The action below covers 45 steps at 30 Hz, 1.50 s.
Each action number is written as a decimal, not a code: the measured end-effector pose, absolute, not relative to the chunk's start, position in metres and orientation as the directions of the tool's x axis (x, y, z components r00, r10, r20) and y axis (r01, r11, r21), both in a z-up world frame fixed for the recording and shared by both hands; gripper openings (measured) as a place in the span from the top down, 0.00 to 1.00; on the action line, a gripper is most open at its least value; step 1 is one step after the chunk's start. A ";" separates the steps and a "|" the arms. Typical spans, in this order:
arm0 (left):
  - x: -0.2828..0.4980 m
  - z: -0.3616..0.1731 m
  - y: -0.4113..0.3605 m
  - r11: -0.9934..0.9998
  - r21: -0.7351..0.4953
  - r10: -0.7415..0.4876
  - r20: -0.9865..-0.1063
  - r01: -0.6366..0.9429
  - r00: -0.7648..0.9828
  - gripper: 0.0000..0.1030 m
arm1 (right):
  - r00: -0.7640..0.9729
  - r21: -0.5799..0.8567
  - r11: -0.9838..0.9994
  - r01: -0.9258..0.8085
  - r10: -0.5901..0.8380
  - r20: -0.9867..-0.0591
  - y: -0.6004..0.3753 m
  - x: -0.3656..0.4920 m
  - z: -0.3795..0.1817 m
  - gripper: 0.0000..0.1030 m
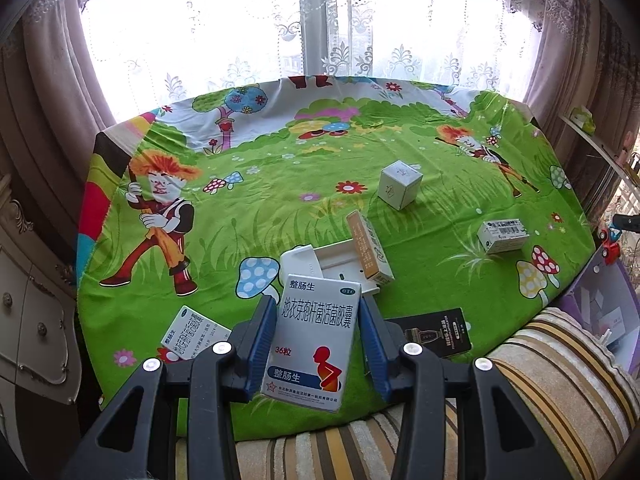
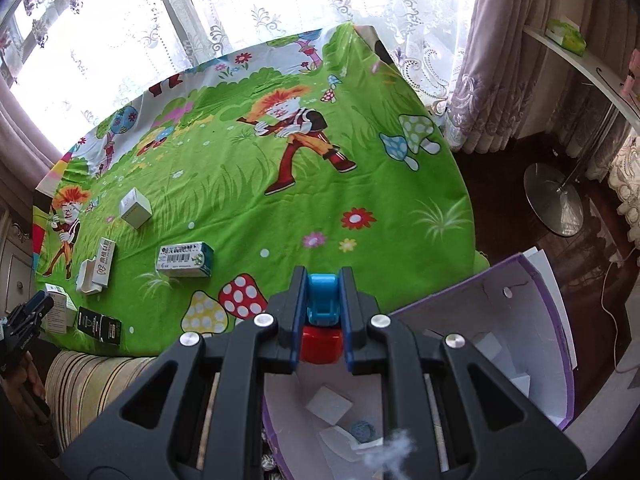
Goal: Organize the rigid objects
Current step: 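Carry the car and medicine box over the purple box and open both tools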
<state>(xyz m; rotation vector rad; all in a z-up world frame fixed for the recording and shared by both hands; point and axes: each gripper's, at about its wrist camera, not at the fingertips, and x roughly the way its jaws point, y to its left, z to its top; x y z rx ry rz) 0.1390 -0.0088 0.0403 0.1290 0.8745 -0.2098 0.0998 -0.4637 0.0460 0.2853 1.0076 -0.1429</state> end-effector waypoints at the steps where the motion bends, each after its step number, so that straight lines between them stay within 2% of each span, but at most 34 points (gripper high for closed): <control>1: 0.137 0.043 -0.011 0.971 0.023 -0.136 -0.768 0.239 0.625 0.58 | 0.524 0.173 0.949 0.263 0.010 -0.852 -0.469 0.093 0.043 0.82; 13: 0.109 0.062 -0.051 0.948 -0.024 -0.227 -0.747 0.317 0.624 0.58 | 0.451 0.168 0.899 0.405 -0.037 -0.892 -0.528 0.031 -0.002 0.82; 27: 0.083 0.072 -0.122 0.893 -0.037 -0.318 -0.759 0.449 0.569 0.58 | 0.381 0.177 0.866 0.467 -0.017 -0.924 -0.558 0.011 -0.061 0.82; 34: 0.072 0.074 -0.162 0.854 -0.027 -0.350 -0.768 0.519 0.536 0.58 | 0.371 0.188 0.862 0.471 0.000 -0.929 -0.566 0.014 -0.075 0.82; 41: 0.060 0.072 -0.215 0.783 -0.087 -0.442 -0.774 0.617 0.453 0.58 | 0.414 0.232 0.839 0.492 0.008 -0.910 -0.571 -0.001 -0.066 0.81; 44: 0.055 0.071 -0.241 0.745 -0.108 -0.479 -0.774 0.659 0.414 0.58 | 0.439 0.261 0.820 0.509 0.013 -0.898 -0.574 -0.012 -0.057 0.72; 45: 0.054 0.070 -0.249 0.735 -0.116 -0.488 -0.775 0.668 0.402 0.58 | 0.449 0.268 0.815 0.513 0.011 -0.894 -0.574 -0.015 -0.054 0.65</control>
